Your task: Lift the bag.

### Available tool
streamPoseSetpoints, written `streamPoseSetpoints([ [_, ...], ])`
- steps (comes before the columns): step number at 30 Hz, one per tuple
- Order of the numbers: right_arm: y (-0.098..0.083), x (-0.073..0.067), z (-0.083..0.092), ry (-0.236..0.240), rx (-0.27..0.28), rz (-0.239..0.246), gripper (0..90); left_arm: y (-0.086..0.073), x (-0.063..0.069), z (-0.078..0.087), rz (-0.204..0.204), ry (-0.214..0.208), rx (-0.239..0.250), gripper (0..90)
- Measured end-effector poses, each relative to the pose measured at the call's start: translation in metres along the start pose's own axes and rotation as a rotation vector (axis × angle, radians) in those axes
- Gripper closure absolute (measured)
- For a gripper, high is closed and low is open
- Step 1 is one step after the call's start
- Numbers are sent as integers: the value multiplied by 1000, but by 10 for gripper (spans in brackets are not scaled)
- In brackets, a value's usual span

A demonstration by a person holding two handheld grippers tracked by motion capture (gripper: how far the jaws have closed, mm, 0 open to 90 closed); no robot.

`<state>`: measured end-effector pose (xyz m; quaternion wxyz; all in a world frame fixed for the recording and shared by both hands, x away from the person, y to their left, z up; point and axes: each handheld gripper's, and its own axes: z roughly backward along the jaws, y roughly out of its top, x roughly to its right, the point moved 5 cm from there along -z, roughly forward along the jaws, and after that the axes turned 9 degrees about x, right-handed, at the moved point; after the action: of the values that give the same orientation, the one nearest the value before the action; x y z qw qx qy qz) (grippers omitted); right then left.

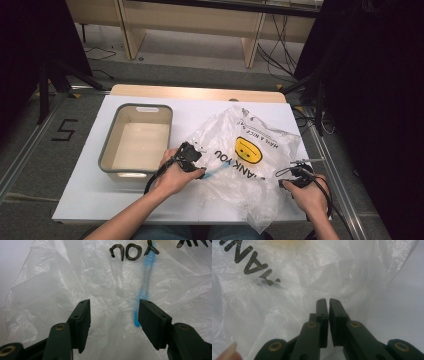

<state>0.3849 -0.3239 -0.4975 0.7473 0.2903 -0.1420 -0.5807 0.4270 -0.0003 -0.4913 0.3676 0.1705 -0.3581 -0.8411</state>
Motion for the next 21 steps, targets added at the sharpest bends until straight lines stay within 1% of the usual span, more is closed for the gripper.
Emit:
streamPoseSetpoints([
  [1,0,0,0,-2,0,5,900,0,0,0,0,0,0,433],
  [4,0,0,1,-4,3,12,900,0,1,-1,2,0,3,433],
  [5,1,1,4,-9,16,14,900,0,1,0,0,-1,2,434],
  [6,1,1,4,-9,16,14,900,0,1,0,0,-1,2,434],
  [7,5,0,11,-28,53,-2,827,1,2,0,2,-1,8,434],
  [8,5,0,11,-28,53,-2,827,1,2,0,2,-1,8,434],
  [9,11,3,18,-58,113,-10,756,1,1,0,2,0,9,435],
  [10,11,3,18,-58,113,-10,756,1,1,0,2,0,9,435],
  [11,15,7,24,-98,155,-22,697,1,1,0,0,0,4,435],
  [12,15,7,24,-98,155,-22,697,1,1,0,0,0,4,435],
  [13,16,12,27,-142,174,-35,626,1,1,-1,0,-1,2,435],
  [14,16,12,27,-142,174,-35,626,1,1,-1,0,-1,2,435],
  [15,15,17,25,-174,174,-48,557,1,1,0,-1,-2,2,435],
  [16,15,17,25,-174,174,-48,557,1,1,0,-1,-2,2,435],
  [17,13,20,23,-184,168,-58,508,1,1,-1,1,0,4,435],
  [19,10,23,20,-190,151,-64,468,1,1,0,2,0,4,436],
  [20,10,23,20,-190,151,-64,468,1,1,0,2,0,4,436],
  [21,8,25,16,-177,134,-71,453,1,1,-1,2,0,4,436],
])
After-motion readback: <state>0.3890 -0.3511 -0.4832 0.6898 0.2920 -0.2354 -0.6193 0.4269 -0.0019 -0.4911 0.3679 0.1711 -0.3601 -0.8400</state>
